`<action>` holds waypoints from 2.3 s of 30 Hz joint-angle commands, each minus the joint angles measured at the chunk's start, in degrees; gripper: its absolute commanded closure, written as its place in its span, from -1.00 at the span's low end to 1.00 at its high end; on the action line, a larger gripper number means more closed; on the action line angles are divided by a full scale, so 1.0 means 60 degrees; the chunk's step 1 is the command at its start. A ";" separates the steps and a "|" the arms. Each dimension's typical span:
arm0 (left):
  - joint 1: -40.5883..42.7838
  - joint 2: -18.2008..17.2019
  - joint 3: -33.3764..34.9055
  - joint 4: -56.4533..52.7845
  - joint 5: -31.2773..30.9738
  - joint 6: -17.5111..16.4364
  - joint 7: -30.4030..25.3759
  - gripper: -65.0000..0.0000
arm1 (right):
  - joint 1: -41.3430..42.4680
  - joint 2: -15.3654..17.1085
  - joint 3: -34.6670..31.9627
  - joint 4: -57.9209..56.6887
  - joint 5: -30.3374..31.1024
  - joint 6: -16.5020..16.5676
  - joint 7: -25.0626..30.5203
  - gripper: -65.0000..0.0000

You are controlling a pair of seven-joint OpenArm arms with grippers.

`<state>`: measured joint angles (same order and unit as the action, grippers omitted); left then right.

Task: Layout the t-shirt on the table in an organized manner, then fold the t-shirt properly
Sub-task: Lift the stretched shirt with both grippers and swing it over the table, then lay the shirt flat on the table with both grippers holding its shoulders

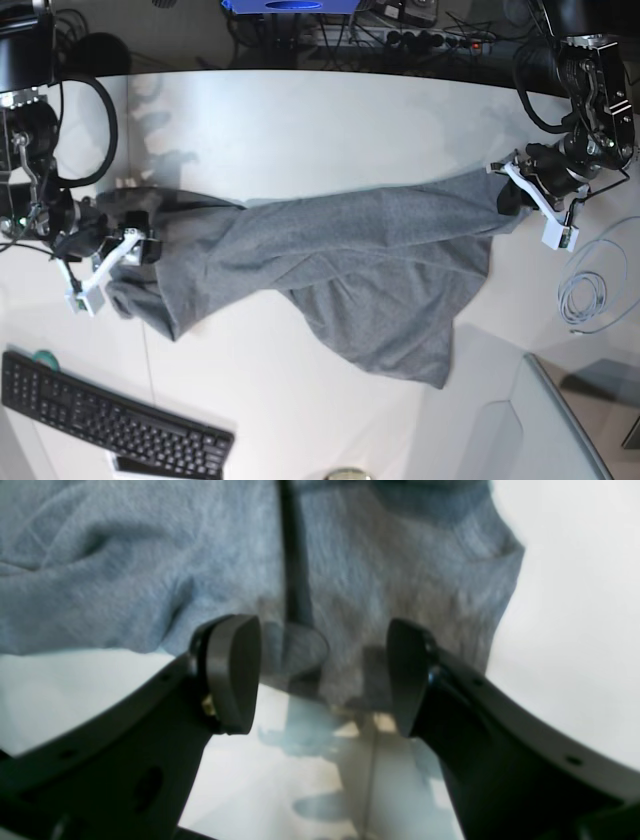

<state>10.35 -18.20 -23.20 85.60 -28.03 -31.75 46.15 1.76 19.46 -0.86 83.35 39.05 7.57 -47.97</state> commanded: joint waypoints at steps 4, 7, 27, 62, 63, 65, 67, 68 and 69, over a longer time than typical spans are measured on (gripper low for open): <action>-0.0120 -0.0125 -0.0023 0.0158 -0.0141 -0.0049 -0.0168 1.00 | 0.0154 0.0016 0.0049 0.0006 0.0064 0.0049 0.0119 -0.15; -0.0106 -0.0125 -0.0009 0.0158 -0.0127 -0.0049 -0.0168 1.00 | 0.0198 0.0001 -0.0244 0.0020 0.0064 0.0049 0.0119 -0.15; 0.0685 -0.0447 -0.0067 0.1008 -0.0156 -0.0049 -0.0153 1.00 | -0.1385 0.0089 0.0298 0.2951 0.0166 0.0078 -0.1215 0.98; -1.1959 0.2102 0.2424 -0.1000 0.3844 -0.0006 0.2118 1.00 | 0.9340 0.2199 0.0869 0.0474 -0.3336 0.3654 -0.0599 0.98; -1.1842 0.2073 0.2277 -0.0311 0.3844 -0.0035 0.2587 1.00 | 0.9267 0.2287 0.1089 0.1148 -0.3336 0.3654 -0.1053 0.98; -1.1095 0.2044 0.2145 0.1052 0.3844 -0.0049 0.3348 1.00 | 0.8623 0.2302 0.1734 0.2438 -0.3321 0.3697 -0.1874 0.98; -0.9923 0.1868 0.2145 0.2605 0.3844 -0.0049 0.3891 1.00 | 0.7480 0.2258 0.2539 0.3551 -0.3321 0.4049 -0.2196 0.98; -0.9249 0.1721 0.2160 0.3205 0.3844 -0.0049 0.4052 1.00 | 0.6732 0.2214 0.2906 0.3932 -0.3336 0.4196 -0.2240 0.98; -0.8414 0.1619 0.2160 0.3674 0.3844 -0.0049 0.4154 1.00 | 0.5897 0.2097 0.3184 0.4152 -0.3336 0.4240 -0.2255 0.98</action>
<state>-37.41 -7.86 -9.82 106.98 -6.52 -32.29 71.31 35.31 30.76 17.54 107.94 20.73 33.89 -61.49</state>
